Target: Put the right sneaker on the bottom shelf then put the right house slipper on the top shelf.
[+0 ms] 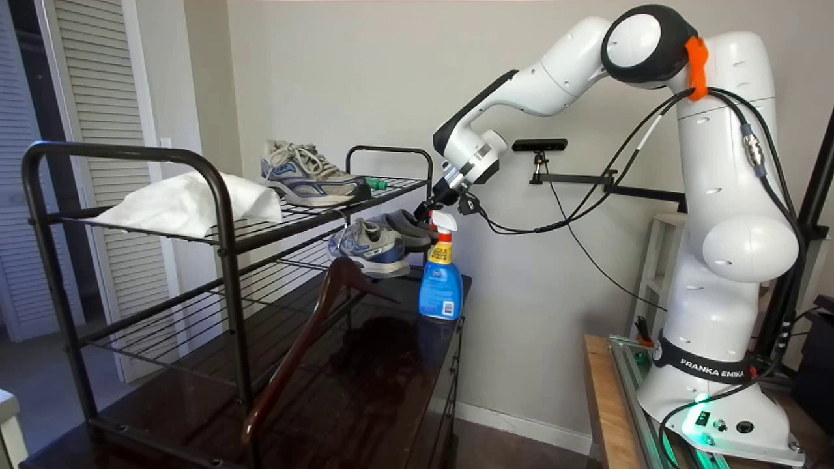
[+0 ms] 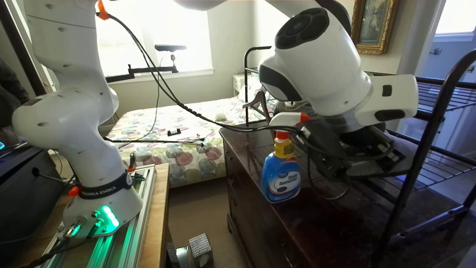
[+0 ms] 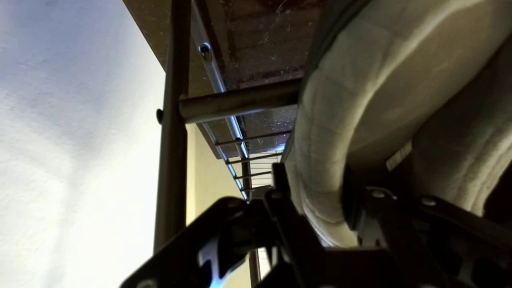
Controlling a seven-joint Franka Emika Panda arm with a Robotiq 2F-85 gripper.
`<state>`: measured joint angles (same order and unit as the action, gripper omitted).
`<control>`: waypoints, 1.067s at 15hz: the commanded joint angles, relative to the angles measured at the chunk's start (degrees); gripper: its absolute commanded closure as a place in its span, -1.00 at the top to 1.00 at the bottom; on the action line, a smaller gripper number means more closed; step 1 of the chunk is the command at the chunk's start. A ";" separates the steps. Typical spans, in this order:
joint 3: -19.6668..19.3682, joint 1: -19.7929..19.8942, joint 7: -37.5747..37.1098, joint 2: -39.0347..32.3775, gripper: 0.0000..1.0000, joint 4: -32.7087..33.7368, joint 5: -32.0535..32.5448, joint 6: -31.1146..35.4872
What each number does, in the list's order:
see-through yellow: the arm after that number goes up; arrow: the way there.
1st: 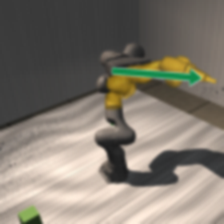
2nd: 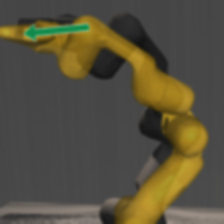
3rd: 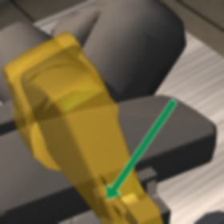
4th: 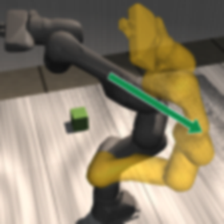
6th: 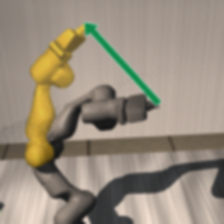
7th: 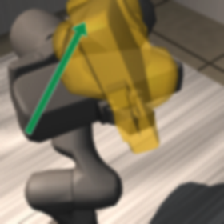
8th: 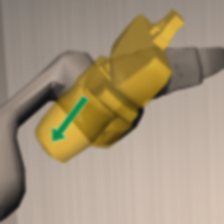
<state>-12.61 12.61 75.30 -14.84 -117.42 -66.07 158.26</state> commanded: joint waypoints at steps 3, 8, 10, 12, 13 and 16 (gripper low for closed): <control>-0.40 -0.06 -1.65 -1.32 -1.00 1.02 0.90 0.96; -3.44 0.58 -6.81 2.97 -0.97 -1.63 6.62 -4.77; -5.51 0.64 -8.84 5.50 -0.97 -2.99 11.32 -8.49; -5.12 3.23 -11.11 8.93 -0.97 -4.34 17.20 -12.41; -5.55 3.93 -11.61 10.74 -0.97 -4.79 19.51 -15.29; -6.27 6.26 -12.99 15.61 -0.97 -4.96 25.27 -25.30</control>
<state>-18.62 16.91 65.15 -6.03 -119.91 -46.85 141.27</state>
